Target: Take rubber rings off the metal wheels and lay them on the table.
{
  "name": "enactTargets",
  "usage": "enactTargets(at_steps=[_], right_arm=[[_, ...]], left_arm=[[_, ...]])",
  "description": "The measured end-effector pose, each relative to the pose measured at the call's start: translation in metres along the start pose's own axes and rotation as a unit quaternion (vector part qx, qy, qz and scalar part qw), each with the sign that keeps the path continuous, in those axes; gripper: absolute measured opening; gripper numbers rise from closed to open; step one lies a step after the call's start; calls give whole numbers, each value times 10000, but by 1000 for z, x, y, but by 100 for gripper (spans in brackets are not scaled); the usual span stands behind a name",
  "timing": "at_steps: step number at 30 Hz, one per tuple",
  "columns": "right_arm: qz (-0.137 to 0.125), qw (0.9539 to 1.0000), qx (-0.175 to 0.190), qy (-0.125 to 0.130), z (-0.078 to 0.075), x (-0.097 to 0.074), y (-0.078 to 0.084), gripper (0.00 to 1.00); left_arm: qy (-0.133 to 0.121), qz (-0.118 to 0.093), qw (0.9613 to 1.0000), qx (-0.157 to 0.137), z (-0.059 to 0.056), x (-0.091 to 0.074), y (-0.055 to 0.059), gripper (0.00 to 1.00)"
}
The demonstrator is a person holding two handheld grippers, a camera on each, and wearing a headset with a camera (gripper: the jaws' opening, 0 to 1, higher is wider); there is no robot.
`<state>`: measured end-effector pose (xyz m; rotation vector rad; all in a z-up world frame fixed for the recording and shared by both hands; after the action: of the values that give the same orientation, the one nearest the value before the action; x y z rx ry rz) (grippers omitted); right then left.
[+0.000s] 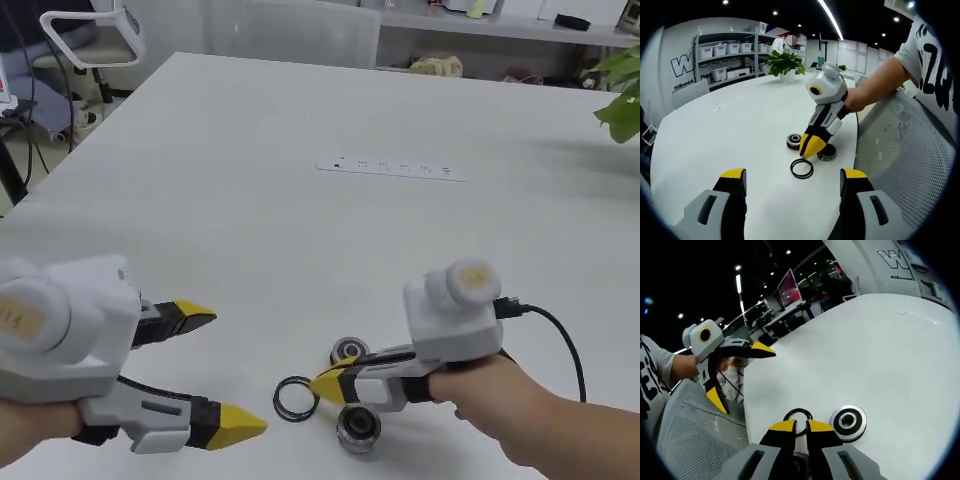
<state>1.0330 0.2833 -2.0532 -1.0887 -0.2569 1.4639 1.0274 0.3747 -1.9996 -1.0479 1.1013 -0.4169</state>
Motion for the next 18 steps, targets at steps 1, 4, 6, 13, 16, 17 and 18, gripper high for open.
enactTargets(at_steps=[1,4,6,13,16,17,18], right_arm=[[-5,10000,-5,1,0,0,0,5],[-52,10000,-77,20,0,-3,-4,6],[-83,9999,-109,10,1,-4,-5,7],[-176,9995,-244,27,1,-8,-10,12],[-223,9991,-353,36,2,-9,-13,15],[-239,9990,-380,30,3,-9,-14,16],[-258,9987,-436,34,3,-10,-15,17]], left_arm=[[1,-2,10000,-2,0,0,0,74],[-6,-8,10000,-4,0,1,-1,74],[-2,-13,10000,-20,0,1,-2,74],[16,-20,10000,-30,0,3,-3,74],[31,2,10000,-4,0,4,-3,74],[35,5,10000,-5,0,4,-4,74],[35,7,10000,-4,1,4,-4,74]])
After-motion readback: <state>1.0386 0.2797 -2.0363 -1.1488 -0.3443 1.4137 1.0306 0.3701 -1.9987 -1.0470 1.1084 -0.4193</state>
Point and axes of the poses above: the centre of the closed fingertips' face, and the gripper's own axes: x roughly forward along the fingers, z roughly to its left, y roughly out of its underside, the point moved 2 cm from there along -x, roughly backward along the fingers, and after that the axes turned 9 degrees about -y, right-handed, at the moved point
